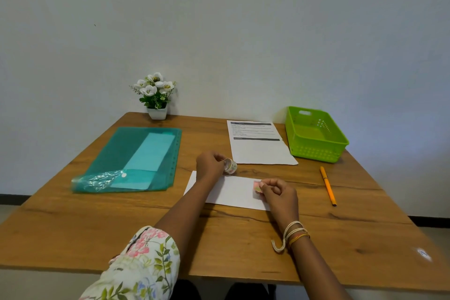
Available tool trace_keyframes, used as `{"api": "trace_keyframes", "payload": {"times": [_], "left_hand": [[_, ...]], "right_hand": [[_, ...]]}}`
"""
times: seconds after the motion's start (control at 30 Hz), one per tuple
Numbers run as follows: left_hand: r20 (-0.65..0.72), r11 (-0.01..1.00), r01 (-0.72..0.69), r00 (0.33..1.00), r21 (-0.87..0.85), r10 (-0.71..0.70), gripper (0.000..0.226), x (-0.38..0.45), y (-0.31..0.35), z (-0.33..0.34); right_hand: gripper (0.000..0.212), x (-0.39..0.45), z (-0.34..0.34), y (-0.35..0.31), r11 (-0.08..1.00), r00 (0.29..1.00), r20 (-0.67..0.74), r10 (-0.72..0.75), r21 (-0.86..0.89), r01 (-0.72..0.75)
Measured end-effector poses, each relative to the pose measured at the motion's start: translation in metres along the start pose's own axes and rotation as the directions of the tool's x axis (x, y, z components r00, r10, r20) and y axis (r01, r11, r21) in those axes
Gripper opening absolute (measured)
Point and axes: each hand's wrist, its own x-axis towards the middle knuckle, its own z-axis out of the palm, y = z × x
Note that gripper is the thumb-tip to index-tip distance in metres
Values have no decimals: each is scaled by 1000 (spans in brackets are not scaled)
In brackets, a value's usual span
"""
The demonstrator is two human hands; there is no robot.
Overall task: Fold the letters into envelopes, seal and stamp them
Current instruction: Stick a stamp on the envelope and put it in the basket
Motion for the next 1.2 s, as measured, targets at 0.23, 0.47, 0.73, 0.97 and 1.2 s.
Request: {"api": "trace_keyframes", "payload": {"times": [0.23,0.47,0.73,0.97,1.2], "left_hand": [[37,988,-72,997,135,68,19,10,-1,8],[-114,933,-343,928,109,354,24,-34,5,13],[271,959,-61,953,-276,138,20,-71,16,29],[342,913,169,939,-370,-35,13,-74,23,32],[320,955,93,948,-282,2,10,-71,25,32]], "right_hand": [[10,1,1,1,1000,1000,-17,13,-7,-13],[24,-2,-3,-3,997,1000,15,-16,82,15],[30,-1,-14,-14,936,991,59,120,326,-132],[36,-4,-20,-20,883,977,131,168,420,-208],[28,4,-27,-9,991,992,8,122,55,-123]]}}
